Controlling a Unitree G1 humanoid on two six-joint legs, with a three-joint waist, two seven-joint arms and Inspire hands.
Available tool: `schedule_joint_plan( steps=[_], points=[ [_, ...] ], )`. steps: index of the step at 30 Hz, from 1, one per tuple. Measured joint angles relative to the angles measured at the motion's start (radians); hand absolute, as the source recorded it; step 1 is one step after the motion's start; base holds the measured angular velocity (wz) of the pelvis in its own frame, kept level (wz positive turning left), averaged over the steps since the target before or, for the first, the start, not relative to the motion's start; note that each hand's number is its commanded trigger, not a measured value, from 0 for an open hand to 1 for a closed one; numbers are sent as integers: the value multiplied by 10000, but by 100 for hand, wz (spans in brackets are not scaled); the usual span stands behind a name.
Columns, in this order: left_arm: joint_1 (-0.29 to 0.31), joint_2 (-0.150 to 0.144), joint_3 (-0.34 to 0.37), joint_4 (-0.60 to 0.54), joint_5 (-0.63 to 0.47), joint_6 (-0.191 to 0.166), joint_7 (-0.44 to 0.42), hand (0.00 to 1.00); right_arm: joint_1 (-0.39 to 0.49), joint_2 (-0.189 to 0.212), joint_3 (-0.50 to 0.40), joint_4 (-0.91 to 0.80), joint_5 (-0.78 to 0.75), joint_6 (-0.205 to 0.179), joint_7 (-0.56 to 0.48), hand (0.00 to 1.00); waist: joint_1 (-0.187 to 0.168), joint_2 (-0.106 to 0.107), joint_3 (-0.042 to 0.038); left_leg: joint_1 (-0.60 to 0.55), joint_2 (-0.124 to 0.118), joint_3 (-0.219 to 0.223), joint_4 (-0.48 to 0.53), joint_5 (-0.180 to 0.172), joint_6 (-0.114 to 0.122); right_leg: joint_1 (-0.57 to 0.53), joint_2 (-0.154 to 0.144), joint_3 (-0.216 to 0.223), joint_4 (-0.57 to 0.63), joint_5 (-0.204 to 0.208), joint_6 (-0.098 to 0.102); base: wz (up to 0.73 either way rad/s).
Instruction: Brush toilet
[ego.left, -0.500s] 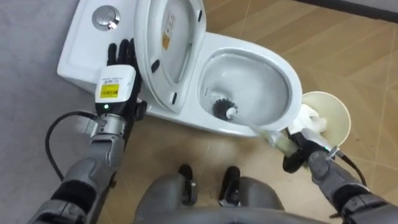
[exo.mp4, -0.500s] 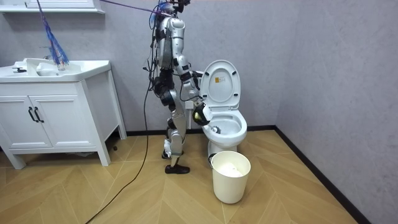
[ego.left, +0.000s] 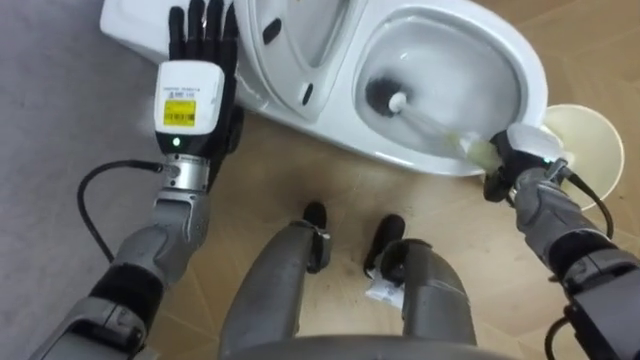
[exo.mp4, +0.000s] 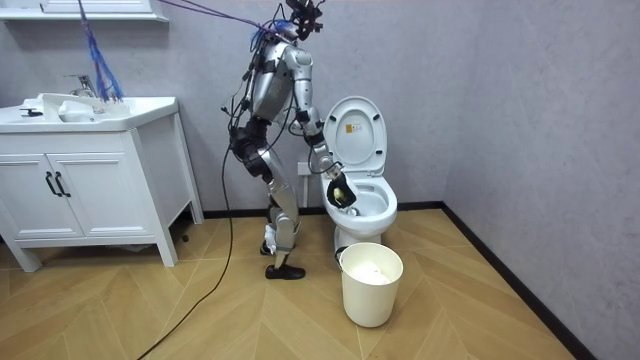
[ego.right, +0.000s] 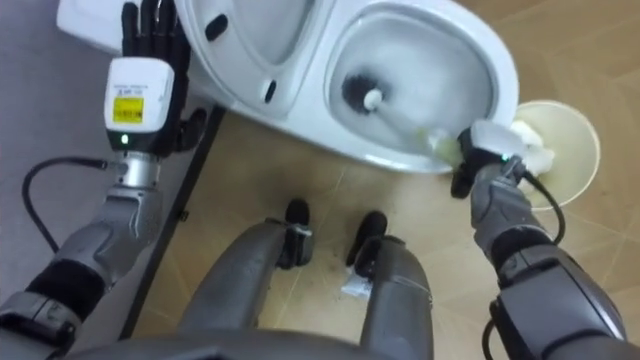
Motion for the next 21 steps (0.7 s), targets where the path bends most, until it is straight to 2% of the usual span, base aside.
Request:
schedule_joint_plan(
  steps=[1, 4, 8, 10, 13, 16, 18, 21],
  points=[
    [-112, -2, -57, 5, -8, 40, 167, 0, -84, -10, -2, -1, 4, 93, -141, 100, 8, 72, 42, -215, -4, -49, 170, -4, 0, -156, -17, -40, 121, -15, -23, 12],
    [-232, 0, -83, -7, -19, 164, 415, 0, -316, -40, -2, -14, 2, 279, -264, 100, 48, 140, 44, -574, -20, -49, 340, -11, -1, -550, -81, -26, 377, -39, -62, 2],
    [-303, 0, -115, -6, -93, 252, 533, 0, -379, -186, 96, -119, 166, 347, -271, 100, 158, 152, 41, -715, -11, -31, 333, -34, -22, -712, -77, -6, 464, -32, -88, -2],
    [-292, 10, -227, -8, -364, 331, 561, 0, -462, -345, 222, -47, 934, 337, -373, 100, 284, 147, 41, -724, -12, 54, 325, -32, -19, -811, -104, 84, 544, -28, -97, -7],
    [-242, 39, -235, -206, -693, 428, 564, 0, -630, -379, 164, 2, 2105, 302, -392, 100, 324, 130, 35, -824, -21, 154, 330, -31, -17, -1009, -115, 225, 680, -30, -102, -6],
    [-257, 39, -235, -226, -789, 472, 682, 0, -778, -408, -28, 60, 3177, 242, -439, 100, 208, 120, 35, -986, -144, 155, 498, -29, -12, -1263, -296, 242, 1047, -152, -128, 8],
    [-263, 36, -271, -251, -787, 539, 725, 0, -779, -413, -36, 40, 3591, 221, -456, 100, 167, 119, 34, -1029, -157, 135, 627, -31, -12, -1281, -307, 243, 1110, -187, -129, 6],
    [-245, 30, -284, -258, -763, 688, 720, 0, -778, -341, -335, 9, 3180, 265, -463, 100, 205, 122, 33, -1099, -155, 133, 743, -36, -7, -1334, -319, 244, 1172, -188, -133, 0]
  ],
)
